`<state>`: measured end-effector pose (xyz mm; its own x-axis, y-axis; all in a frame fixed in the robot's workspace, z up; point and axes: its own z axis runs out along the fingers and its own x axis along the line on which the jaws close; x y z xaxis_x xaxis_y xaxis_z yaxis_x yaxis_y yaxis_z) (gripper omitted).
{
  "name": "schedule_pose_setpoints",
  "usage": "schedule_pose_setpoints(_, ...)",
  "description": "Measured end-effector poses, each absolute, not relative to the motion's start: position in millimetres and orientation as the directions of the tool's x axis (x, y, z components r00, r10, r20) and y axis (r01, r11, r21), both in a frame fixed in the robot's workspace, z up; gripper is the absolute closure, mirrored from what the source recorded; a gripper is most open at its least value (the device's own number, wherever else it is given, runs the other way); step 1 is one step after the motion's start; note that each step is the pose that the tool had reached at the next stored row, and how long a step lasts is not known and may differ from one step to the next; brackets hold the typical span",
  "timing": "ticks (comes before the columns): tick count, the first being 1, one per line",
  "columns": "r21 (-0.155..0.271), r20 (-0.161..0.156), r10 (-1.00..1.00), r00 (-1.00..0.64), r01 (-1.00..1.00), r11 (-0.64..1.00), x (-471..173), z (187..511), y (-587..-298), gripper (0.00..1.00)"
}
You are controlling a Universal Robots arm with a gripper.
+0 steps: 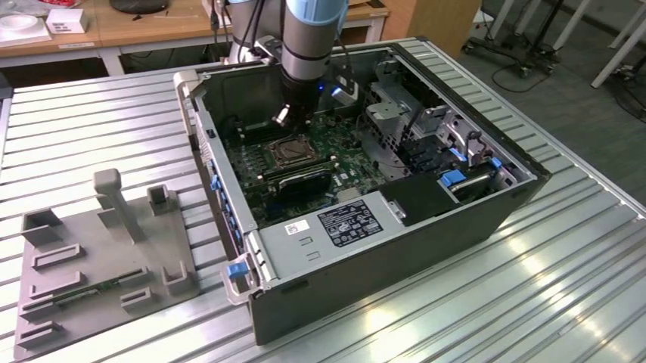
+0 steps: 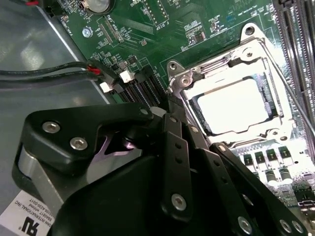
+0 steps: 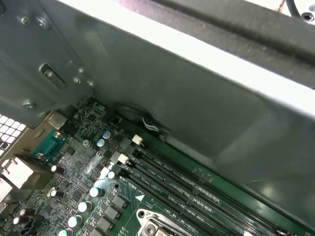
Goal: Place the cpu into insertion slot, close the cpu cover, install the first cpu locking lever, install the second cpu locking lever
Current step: 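Install the first cpu locking lever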
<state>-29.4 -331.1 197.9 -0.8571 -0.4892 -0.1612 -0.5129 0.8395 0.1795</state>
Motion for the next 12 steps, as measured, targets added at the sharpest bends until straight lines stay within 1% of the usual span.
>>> schedule_pose_setpoints(12, 0.173, -0.158, -0.491, -0.857, -0.514, 0.84, -29.4, 197.8, -322.7, 0.89)
